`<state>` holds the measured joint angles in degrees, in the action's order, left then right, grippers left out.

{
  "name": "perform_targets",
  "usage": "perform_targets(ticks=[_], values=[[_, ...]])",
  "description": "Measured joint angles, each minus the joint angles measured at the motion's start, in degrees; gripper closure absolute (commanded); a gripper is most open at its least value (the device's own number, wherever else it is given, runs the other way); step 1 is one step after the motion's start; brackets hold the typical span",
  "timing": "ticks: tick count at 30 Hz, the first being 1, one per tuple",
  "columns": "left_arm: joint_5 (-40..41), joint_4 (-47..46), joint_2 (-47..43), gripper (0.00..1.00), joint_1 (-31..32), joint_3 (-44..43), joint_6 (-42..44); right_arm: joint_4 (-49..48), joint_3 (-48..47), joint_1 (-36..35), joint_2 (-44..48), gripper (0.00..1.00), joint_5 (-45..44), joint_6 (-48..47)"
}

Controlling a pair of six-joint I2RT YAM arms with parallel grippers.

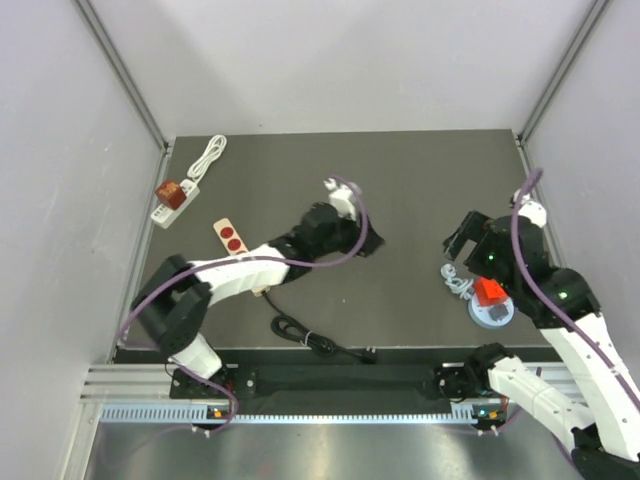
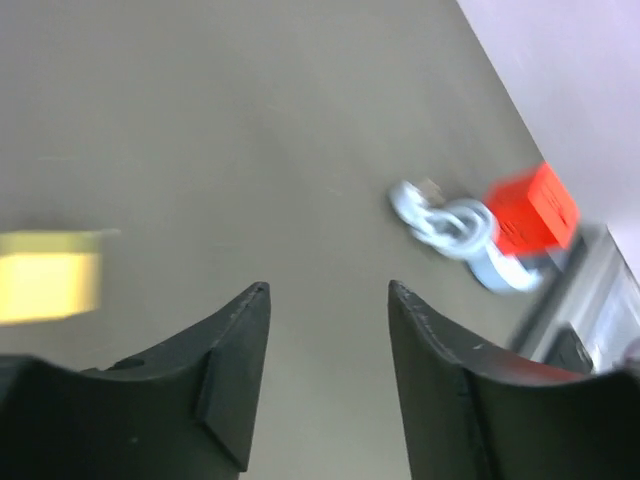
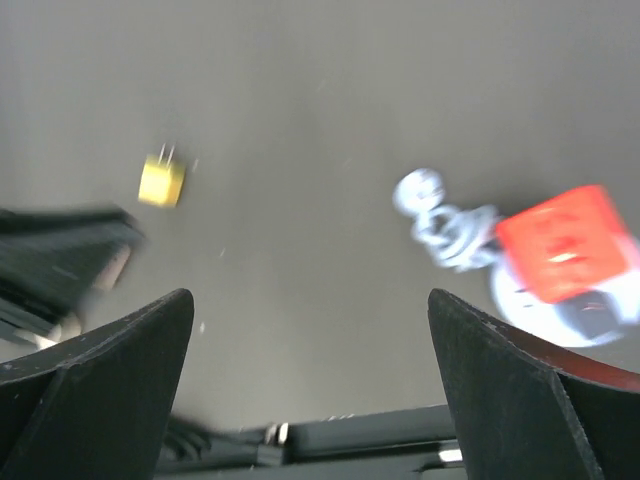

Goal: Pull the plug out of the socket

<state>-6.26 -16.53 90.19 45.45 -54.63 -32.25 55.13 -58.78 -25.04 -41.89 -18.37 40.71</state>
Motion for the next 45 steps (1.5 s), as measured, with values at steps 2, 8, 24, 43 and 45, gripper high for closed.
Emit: perform_targets(ticks=[2,8,24,43,45], values=[[-1.05,-0.85,5.9,0.41,4.31,-3.87,0.11,3.96,-4.48,0.0,-0.7,0.0,-4.85,-0.39],[-1.81,-1.31,23.26,0.2,15.04,-18.01,2.08,13.79,-15.17,0.04,-2.91,0.0,-14.97,-2.45],[1.97,4.52,42.47,0.33,21.49,-40.26,5.03,20.13,-17.81,0.07,0.11,0.0,-17.33,-6.67],[7.8,6.1,42.42,1.0,22.01,-41.07,5.62,19.78,-13.18,0.09,0.59,0.0,-12.98,-8.63],[8.79,6.03,40.09,1.0,21.57,-37.66,5.44,19.21,-11.87,0.09,0.55,0.0,-11.85,-8.63]])
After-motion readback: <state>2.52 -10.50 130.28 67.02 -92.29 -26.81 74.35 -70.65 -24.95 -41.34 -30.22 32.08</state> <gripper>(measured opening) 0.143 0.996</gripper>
